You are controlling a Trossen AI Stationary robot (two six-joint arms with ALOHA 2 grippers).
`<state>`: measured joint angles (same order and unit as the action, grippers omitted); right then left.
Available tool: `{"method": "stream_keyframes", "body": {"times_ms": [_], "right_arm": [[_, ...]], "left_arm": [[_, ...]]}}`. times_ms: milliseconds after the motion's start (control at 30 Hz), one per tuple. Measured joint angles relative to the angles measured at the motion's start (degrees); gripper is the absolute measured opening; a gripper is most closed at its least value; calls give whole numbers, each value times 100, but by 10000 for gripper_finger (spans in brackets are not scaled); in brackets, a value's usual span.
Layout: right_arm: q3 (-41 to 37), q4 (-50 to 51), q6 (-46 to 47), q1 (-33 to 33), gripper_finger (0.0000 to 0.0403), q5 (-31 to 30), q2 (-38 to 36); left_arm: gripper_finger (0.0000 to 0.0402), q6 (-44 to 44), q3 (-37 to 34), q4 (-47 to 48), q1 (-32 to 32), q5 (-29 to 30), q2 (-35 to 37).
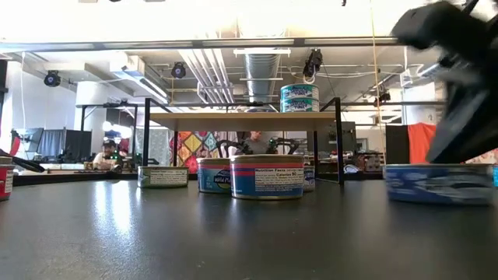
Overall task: Stack canned seafood by type on shelf
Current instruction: Stack the blue tuna can on top of the blue tuna can on the shelf
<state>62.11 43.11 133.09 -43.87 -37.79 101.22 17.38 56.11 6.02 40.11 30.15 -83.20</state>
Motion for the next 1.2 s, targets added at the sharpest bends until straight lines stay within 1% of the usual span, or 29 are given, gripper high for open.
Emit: {"method": "stream_keyframes", "body": {"times_ms": [100, 233, 300, 367, 400, 467, 500, 567, 667, 733, 800, 867, 967, 1033, 1100, 1200], "right_arm": [[543, 252, -344, -123, 23, 29, 282], [1266, 245, -1220, -88, 22, 605, 839], [1645, 272, -1596, -62, 22, 903, 1161], [2051, 390, -1936, -54, 22, 1052, 1396], [2274, 555, -2105, -53, 22, 1059, 1450], [2677, 1204, -2385, -54, 22, 972, 1425], [2838, 1640, -2468, -63, 22, 874, 1373], [3027, 2679, -2387, -116, 22, 543, 1215], [2978, 3836, -2029, -147, 22, 258, 935], [2748, 4124, -2009, -119, 22, 194, 731], [2413, 3896, -2189, -19, 22, 259, 566], [2026, 3437, -2411, 84, 22, 457, 444], [1447, 2732, -2599, 143, 22, 666, 289], [1136, 2472, -2605, 139, 22, 718, 248], [911, 2340, -2548, 138, 22, 853, 246], [671, 2077, -2637, 148, 22, 1072, 277]], "left_arm": [[247, -156, -13, -633, 18, 102, -468], [247, -570, -13, -1997, 29, 199, -1264], [247, -718, 44, -2421, 29, 453, -1650], [247, -769, 192, -2488, 25, 948, -1978], [247, -771, 287, -2503, 25, 1228, -2114], [247, -758, 476, -2523, 24, 1679, -2357], [247, -727, 585, -2557, 22, 1733, -2482], [247, -655, 809, -2548, 22, 1659, -2744], [247, -583, 1243, -2550, 23, 1393, -3252], [247, -491, 1578, -2554, 25, 1383, -3644], [247, -373, 1899, -2502, 23, 1380, -4016], [247, -298, 2232, -2514, 19, 1233, -4352], [247, -140, 2697, -2459, 12, 1199, -4778], [247, 6, 2953, -2221, 14, 1209, -4919], [247, 357, 3120, -1793, 4, 1195, -4964], [247, 568, 3163, -1409, -14, 1213, -4911]]}}
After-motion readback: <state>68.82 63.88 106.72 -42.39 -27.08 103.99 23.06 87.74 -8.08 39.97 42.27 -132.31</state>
